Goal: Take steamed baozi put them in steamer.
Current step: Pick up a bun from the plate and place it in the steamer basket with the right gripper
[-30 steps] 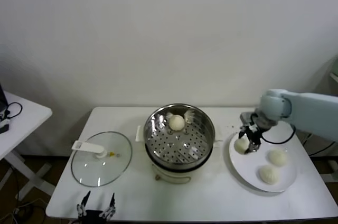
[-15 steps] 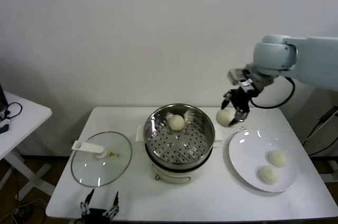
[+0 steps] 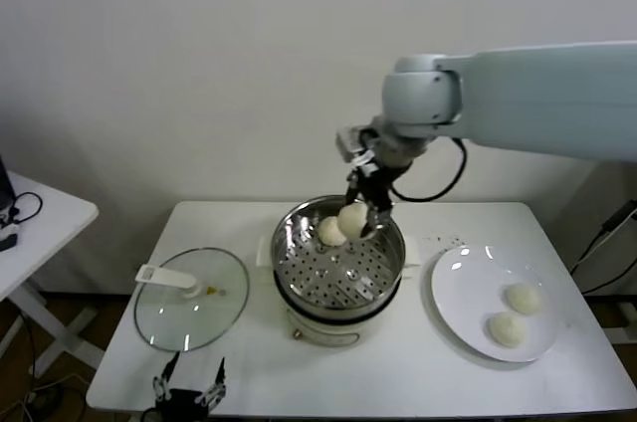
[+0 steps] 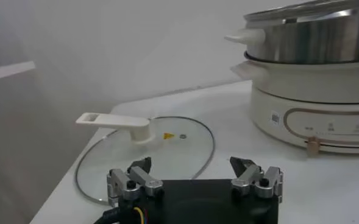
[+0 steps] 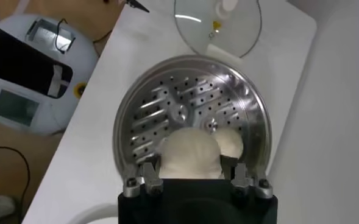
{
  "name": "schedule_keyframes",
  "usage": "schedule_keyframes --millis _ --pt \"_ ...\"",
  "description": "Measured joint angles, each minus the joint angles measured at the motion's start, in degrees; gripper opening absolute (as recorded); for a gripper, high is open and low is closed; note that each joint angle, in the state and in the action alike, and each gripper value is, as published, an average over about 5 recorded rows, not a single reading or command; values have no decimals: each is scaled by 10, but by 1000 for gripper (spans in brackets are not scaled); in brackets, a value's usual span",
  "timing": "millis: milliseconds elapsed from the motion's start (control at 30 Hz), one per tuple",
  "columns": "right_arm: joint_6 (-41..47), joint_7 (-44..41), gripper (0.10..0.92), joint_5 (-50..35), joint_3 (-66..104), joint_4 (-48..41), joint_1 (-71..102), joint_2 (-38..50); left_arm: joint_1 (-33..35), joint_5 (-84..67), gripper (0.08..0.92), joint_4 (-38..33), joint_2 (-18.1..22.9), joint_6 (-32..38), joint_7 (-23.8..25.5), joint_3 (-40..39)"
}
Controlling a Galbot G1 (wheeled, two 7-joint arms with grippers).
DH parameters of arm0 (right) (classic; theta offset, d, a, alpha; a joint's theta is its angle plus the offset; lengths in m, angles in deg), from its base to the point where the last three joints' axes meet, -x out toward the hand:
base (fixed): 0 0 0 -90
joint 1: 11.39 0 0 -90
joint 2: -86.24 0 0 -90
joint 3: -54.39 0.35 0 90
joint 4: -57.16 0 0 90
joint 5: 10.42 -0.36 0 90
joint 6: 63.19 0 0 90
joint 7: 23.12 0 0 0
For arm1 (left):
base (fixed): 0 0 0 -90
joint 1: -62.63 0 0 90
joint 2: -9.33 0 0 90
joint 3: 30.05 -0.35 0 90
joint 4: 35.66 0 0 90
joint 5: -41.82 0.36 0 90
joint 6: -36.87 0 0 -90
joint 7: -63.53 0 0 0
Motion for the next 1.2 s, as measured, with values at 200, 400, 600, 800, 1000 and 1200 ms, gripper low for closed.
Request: schedule_keyframes --millis 200,400,600,800,1000,1200 --pt "23 30 662 24 21 -32 65 -45 -3 0 823 5 0 0 0 2" --pt "33 46 662 57 37 -77 124 -79 -5 -2 823 12 0 1 0 9" --pt "38 54 662 83 49 -114 172 -99 -9 -3 823 19 0 1 0 14" --pt "42 59 662 98 56 -133 204 -107 -14 -3 823 21 2 -2 2 16" --pt "44 63 662 110 65 -150 228 -116 -14 -3 823 23 3 -3 3 17" --pt "44 68 721 114 71 -158 240 -118 -11 -3 823 21 3 -3 3 19"
